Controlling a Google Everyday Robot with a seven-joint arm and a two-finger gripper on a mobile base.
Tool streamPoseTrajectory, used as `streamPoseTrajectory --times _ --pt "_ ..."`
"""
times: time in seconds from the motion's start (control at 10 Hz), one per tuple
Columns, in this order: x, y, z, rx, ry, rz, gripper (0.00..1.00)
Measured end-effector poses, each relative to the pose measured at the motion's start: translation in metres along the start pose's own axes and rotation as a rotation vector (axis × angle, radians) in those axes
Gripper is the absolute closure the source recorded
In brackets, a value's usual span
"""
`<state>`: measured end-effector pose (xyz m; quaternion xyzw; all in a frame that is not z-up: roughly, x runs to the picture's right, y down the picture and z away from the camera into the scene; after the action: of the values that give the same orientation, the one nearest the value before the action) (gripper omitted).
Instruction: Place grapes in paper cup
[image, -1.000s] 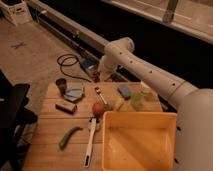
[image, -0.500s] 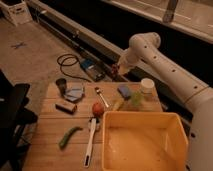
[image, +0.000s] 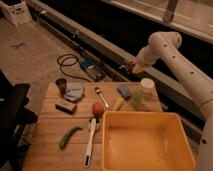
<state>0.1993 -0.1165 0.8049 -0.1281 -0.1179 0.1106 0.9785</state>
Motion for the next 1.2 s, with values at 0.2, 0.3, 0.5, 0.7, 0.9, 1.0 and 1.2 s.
streamPoseTrajectory --times 0.2,0.3,0.5,0.7,0.9,1.0,1.2 --pt "0.020 0.003 -0.002 0.005 0.009 0.038 1.00" --pt "0.037 0.005 -0.004 0.008 0.010 0.070 1.00" --pt "0.048 0.008 -0.003 0.008 0.009 0.090 1.00" --pt "0.045 0.007 -0.002 0.007 0.007 0.087 1.00" --pt "0.048 0.008 -0.003 0.008 0.008 0.090 1.00" --pt "0.047 0.008 -0.003 0.008 0.008 0.090 1.00" --pt "0.046 0.007 -0.002 0.008 0.008 0.089 1.00"
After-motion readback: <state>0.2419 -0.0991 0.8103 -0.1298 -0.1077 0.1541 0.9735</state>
